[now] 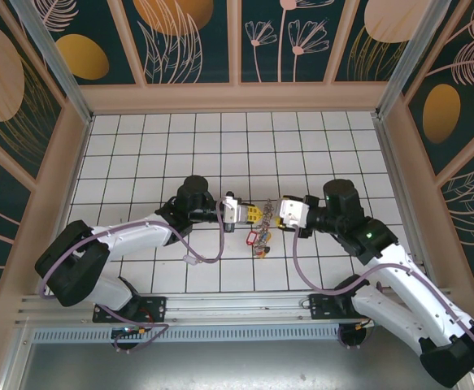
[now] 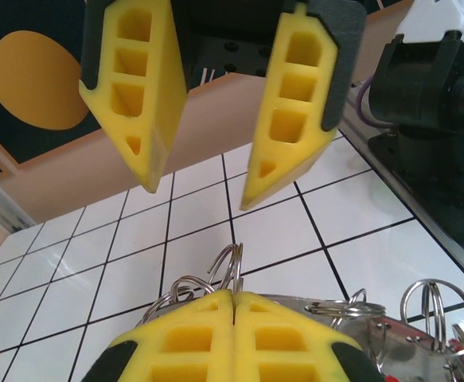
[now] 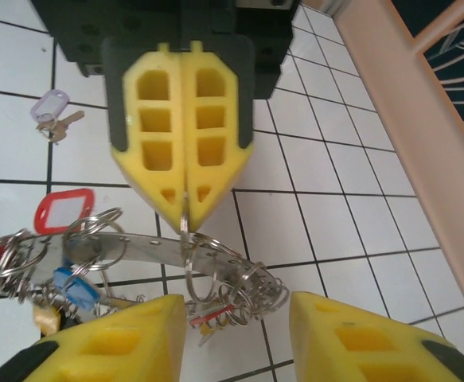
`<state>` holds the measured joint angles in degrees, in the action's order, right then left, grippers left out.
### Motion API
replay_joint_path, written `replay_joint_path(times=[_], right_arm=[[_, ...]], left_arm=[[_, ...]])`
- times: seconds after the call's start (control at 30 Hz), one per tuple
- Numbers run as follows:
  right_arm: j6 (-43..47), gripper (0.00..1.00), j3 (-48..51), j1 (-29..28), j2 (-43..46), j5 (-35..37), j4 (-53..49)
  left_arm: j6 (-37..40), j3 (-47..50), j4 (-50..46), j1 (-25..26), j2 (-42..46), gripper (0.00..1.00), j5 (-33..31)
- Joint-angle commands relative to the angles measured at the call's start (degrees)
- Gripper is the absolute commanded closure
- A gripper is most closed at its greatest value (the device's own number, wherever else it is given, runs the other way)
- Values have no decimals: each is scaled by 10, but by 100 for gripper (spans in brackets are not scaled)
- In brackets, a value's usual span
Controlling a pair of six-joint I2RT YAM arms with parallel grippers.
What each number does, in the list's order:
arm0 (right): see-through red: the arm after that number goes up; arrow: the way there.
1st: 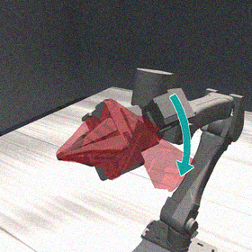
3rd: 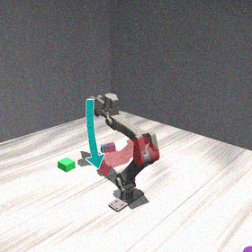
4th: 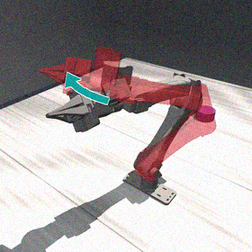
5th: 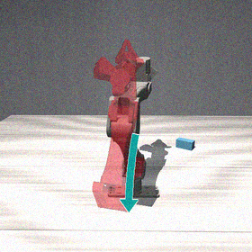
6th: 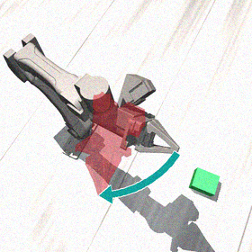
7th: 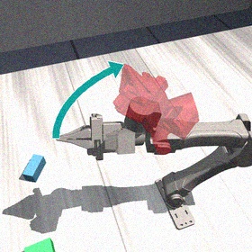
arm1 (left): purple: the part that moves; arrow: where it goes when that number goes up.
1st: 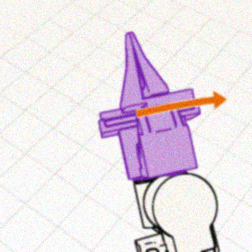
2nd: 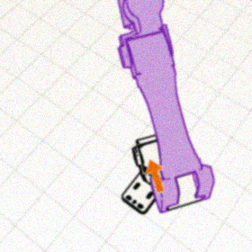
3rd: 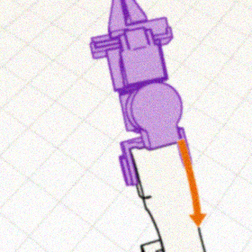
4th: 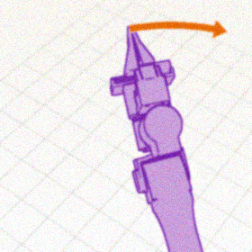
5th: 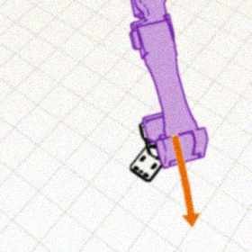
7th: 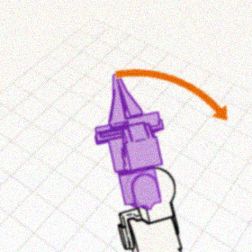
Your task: Put the keys on the keyring
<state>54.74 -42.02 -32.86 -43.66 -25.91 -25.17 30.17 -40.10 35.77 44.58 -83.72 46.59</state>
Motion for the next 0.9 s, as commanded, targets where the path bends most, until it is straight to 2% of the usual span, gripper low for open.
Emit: replay_joint_path(times=[0.0,0.37,0.47,0.8,0.87], right_arm=[[23,60,5,3,0,-36,-29],[5,62,29,3,-17,-41,18],[-4,71,36,3,-12,-26,47],[-38,78,49,3,-5,-65,91],[-40,85,50,4,-5,-65,95]], left_arm=[[-6,-26,33,-3,16,100,29],[-19,-35,42,-3,10,100,44],[-20,-37,44,-3,9,100,51],[-24,-39,44,-3,4,100,55],[-25,-39,45,-3,3,100,57]])
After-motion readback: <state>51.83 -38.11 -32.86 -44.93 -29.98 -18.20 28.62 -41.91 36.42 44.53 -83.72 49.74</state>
